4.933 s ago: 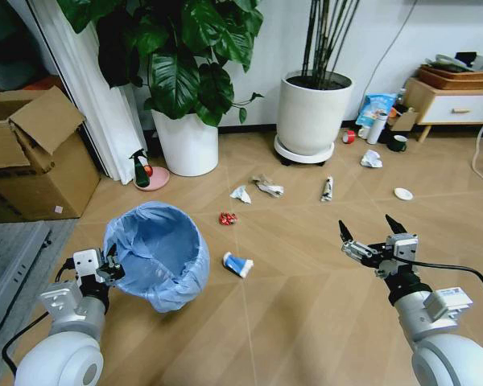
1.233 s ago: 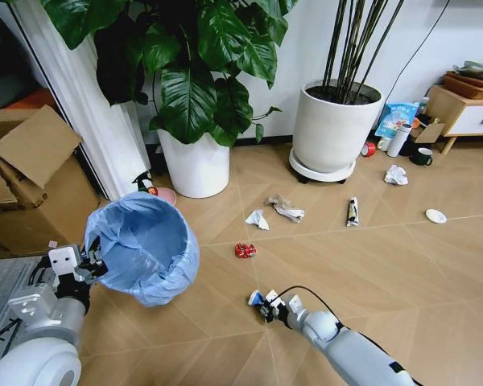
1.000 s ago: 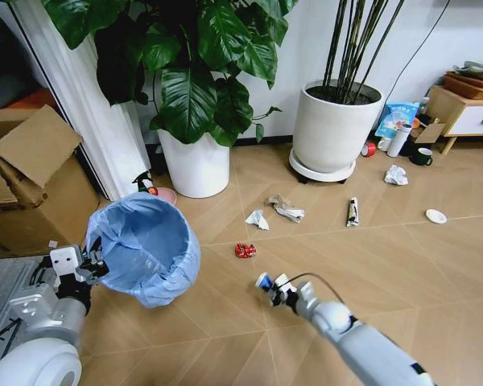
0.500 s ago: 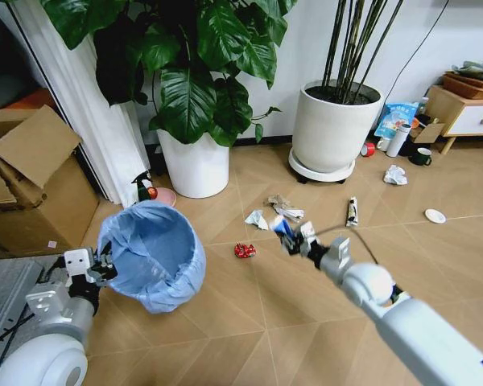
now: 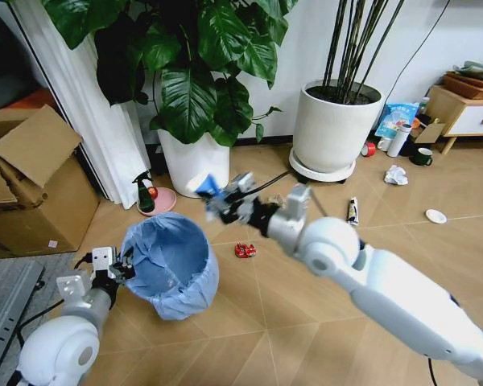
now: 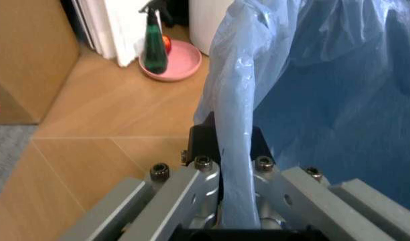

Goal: Pick up the trash bin and place the garbage on the floor into it.

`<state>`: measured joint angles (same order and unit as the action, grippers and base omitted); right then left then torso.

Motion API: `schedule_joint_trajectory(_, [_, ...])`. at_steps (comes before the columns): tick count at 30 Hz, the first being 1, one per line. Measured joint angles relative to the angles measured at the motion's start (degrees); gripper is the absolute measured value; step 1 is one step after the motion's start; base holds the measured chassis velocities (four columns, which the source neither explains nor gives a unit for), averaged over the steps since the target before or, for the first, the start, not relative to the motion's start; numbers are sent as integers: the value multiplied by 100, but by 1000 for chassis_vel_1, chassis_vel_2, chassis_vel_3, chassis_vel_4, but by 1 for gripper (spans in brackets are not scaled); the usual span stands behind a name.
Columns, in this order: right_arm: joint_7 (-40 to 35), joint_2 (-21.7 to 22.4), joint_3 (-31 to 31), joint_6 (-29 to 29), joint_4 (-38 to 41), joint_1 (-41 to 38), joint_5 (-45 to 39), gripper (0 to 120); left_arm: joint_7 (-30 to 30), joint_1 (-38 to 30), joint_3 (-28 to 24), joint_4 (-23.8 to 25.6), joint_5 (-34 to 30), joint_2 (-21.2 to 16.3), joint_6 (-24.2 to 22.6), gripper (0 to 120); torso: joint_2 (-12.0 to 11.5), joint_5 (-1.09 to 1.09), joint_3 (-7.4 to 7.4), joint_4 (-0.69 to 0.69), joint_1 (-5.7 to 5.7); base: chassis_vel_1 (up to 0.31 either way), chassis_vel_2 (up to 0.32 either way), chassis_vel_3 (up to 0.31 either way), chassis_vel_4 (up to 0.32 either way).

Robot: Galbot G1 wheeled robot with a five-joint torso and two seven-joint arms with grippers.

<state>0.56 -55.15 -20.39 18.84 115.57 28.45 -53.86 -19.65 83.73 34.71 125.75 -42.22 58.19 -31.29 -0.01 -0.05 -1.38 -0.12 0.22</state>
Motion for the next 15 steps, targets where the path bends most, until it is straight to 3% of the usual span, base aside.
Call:
schedule_joint_trajectory(2, [-19,-215,-321,-14,-318,-132,19,9,-128,-201,-76,-83,-346,-115,-139,0,0,0,0,-1,0,0,0,0,0])
schedule_joint_trajectory(11, [-149,-753,-827,49,-770,-412,17,9,-205,-494,-146,-255,-559,-231,-234,0,0,-1,0,0,0,0,0,0,0])
schedule_joint_trajectory(15, [-287,-906,-1034,125,-839,-507,16,22,-205,-531,-144,-292,-571,-223,-245,0,0,-1,0,0,0,0,0,0,0])
